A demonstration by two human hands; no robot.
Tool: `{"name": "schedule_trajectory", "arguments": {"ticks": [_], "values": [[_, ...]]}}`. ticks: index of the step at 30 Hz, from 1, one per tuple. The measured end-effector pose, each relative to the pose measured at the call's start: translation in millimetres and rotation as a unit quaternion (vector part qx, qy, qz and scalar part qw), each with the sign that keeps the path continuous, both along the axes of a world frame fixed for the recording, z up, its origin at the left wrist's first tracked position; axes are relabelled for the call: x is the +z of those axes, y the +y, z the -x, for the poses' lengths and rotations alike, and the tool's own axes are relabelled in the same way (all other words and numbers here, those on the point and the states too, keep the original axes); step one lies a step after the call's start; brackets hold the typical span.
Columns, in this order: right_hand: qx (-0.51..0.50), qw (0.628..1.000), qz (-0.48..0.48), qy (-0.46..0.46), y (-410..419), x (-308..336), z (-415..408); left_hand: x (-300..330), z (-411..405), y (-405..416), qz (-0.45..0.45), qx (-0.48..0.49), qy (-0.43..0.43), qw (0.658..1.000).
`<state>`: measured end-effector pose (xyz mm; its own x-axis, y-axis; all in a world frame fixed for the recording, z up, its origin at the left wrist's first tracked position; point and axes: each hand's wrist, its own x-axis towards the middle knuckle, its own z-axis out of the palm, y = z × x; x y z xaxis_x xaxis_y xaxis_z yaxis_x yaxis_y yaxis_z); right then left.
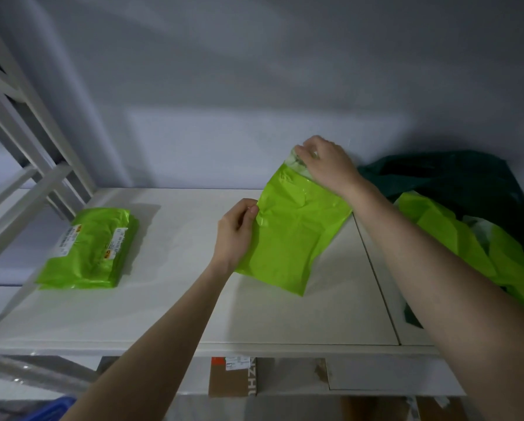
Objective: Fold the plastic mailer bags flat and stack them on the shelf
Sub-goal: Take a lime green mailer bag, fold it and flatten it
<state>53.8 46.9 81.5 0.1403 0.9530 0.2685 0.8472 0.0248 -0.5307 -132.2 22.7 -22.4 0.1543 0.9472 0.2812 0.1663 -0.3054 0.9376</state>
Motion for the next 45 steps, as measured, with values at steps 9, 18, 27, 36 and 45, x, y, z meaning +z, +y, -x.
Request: {"name": "schedule_trajectory", "arguments": {"ticks": [9, 18, 27, 36, 45], "values": [[-0.020, 0.991, -0.090, -0.093, 9, 1, 20, -18, 6, -5, 0.042, 0.020, 0.073, 0.996], [0.059, 0.980, -0.120, -0.145, 19, -22, 40, -34, 9, -10, 0.054, 0.090, 0.087, 0.991], [0.026, 0.991, -0.087, -0.100, -9, -80, 32, -64, 19, -2, 0.113, 0.127, 0.168, 0.971], [-0.050, 0.997, -0.011, -0.065, -55, -149, 43, -67, 19, 1, -0.098, 0.046, 0.324, 0.940], [0.036, 0.980, 0.158, -0.115, -54, -198, 46, -96, 4, 4, -0.041, -0.125, 0.457, 0.880]]}}
